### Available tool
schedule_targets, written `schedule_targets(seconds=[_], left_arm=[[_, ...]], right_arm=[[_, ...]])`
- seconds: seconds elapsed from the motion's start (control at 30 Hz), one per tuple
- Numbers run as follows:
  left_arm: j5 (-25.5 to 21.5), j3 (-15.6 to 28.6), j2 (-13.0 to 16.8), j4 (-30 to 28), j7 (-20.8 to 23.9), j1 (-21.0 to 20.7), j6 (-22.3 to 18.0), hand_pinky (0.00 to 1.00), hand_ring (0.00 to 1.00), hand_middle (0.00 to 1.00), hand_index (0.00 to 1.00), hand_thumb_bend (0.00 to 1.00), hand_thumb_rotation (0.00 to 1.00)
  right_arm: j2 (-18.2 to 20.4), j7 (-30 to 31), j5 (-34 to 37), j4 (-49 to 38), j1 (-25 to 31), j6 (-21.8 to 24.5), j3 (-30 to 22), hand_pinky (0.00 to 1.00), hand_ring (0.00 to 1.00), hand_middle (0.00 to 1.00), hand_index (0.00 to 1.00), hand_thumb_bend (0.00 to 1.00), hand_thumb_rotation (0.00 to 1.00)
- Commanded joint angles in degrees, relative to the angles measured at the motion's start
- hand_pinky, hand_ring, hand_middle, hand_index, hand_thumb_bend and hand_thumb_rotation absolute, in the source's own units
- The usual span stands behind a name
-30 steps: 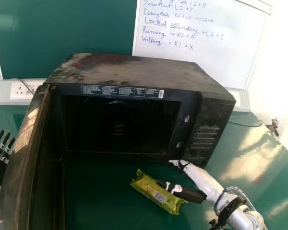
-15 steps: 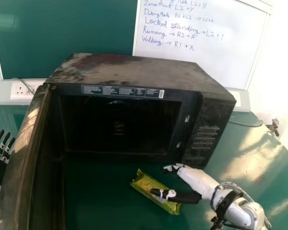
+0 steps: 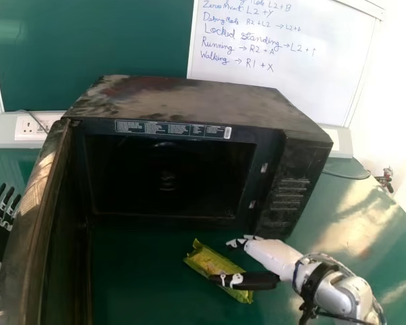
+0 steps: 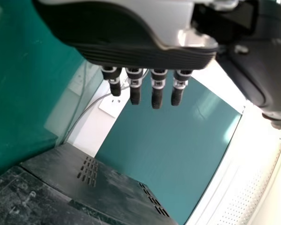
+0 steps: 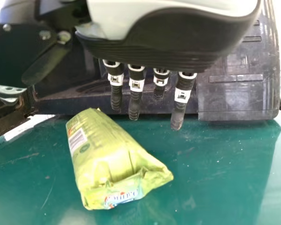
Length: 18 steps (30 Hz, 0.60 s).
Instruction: Put biscuit inside oven
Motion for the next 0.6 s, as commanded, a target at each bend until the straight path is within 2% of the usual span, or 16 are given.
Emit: schedule_targets(seconds=[0.0,0.13,0.4,0.57], left_arm=[[-0.6,-0.39,-1.77,0.87,0.31,1.44,0.7,0.68,0.76,0.83,0.92,0.07,0.0],[-0.55,-0.37,-1.77,1.3,-0.16,1.31,0.32,0.61,0.75,0.83,0.92,0.07,0.0],[-0.94,-0.32,-2.0,0.38,0.28,1.63,1.13,0.66,0.76,0.83,0.91,0.07,0.0],[-0.96,-0.28,-2.0,0.54,-0.14,1.59,0.9,0.55,0.72,0.81,0.9,0.07,0.0]], right_arm=[[-0.59,0.48,-0.72,0.12,-0.82,0.23,0.79,0.74,0.85,0.87,0.92,0.99,0.46],[-0.44,0.78,-2.4,0.44,-1.3,0.9,1.83,0.75,0.86,0.87,0.92,1.0,0.43],[-0.38,0.78,-3.7,1.08,-2.0,0.17,3.23,0.73,0.86,0.87,0.92,1.0,0.37],[-0.78,1.45,-5.26,0.59,-2.4,0.33,4.03,0.74,0.87,0.88,0.93,1.0,0.35]])
